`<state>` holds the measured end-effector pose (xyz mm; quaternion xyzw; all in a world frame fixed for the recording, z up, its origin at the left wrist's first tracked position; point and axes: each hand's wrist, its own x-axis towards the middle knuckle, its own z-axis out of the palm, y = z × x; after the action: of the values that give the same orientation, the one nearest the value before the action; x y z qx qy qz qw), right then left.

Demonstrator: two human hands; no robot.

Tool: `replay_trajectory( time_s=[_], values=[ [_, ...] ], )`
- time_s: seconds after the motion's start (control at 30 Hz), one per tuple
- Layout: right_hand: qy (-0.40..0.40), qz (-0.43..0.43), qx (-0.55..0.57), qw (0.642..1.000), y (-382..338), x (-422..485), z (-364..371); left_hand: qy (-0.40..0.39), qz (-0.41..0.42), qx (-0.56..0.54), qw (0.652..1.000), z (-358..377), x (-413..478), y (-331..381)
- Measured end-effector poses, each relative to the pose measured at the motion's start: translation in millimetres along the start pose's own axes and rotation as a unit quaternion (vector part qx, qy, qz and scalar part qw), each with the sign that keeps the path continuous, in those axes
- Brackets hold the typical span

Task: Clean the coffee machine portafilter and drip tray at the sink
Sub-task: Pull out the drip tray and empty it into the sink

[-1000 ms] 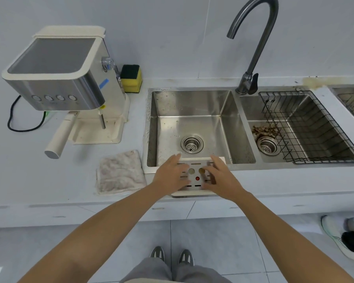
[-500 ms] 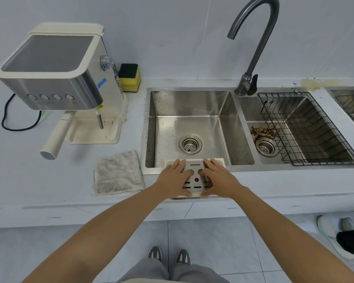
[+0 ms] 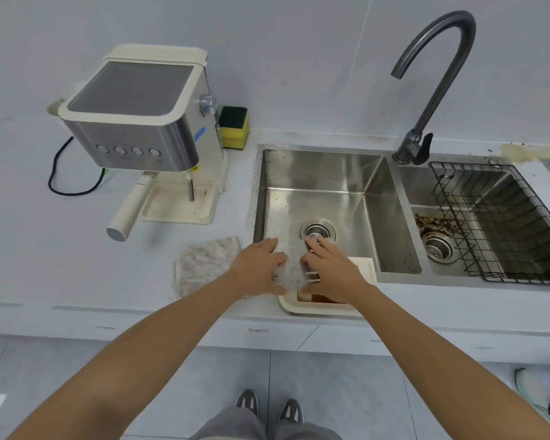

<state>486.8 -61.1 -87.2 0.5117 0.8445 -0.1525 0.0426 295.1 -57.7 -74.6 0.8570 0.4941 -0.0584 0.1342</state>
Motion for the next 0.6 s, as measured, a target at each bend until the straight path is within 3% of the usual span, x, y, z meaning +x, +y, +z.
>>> replay_trajectory(
  time_s=[0.3,0.6],
  values=[
    [0.026,-0.072,-0.056,0.995,-67,67,12,0.001,-0.086,-0.013,0.996,-9,-38,-78],
    [0.015,-0.026,-0.077,0.997,-87,121,10,0.006,-0.104,-0.016,0.994,-10,-17,-127]
  ],
)
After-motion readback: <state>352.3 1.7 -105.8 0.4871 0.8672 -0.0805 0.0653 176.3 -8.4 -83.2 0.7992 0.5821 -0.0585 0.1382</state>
